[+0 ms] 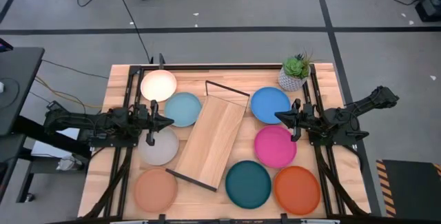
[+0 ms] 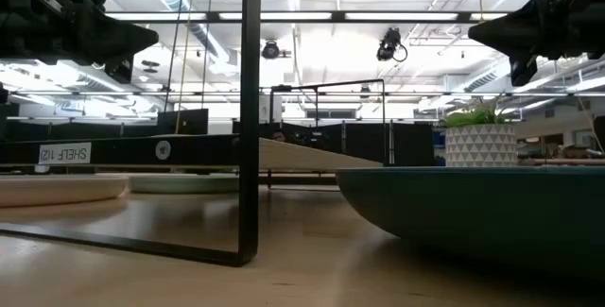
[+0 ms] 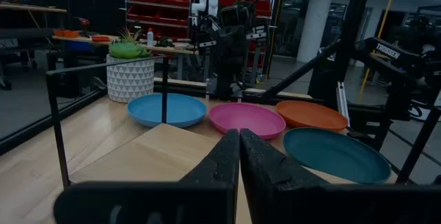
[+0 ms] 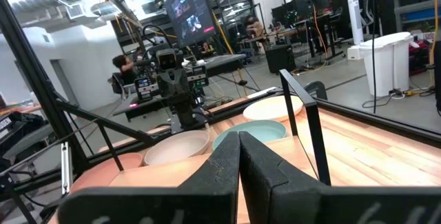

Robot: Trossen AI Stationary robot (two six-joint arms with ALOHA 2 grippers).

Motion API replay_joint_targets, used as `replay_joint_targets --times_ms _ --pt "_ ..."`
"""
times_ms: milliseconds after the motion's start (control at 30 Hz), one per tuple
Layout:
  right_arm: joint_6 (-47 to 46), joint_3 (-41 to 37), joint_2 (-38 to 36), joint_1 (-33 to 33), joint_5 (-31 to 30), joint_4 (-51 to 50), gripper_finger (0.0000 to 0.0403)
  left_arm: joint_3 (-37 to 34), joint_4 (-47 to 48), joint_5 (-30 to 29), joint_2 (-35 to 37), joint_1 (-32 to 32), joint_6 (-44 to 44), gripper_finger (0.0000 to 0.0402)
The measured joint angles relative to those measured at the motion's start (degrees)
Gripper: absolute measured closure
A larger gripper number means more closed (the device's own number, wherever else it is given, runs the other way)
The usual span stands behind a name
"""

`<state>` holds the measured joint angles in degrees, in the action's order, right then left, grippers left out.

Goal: Place and stack plates onto a shelf

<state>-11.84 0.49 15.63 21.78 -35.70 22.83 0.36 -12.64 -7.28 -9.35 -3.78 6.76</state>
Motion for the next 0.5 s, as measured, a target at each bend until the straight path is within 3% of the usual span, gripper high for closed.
replay_joint_targets --times_ms 500 --pt "-0.01 0.01 -0.01 -0.01 -0.01 0.02 0.0386 0.01 -0.21 0.01 -0.01 0.00 1.71 0.0381"
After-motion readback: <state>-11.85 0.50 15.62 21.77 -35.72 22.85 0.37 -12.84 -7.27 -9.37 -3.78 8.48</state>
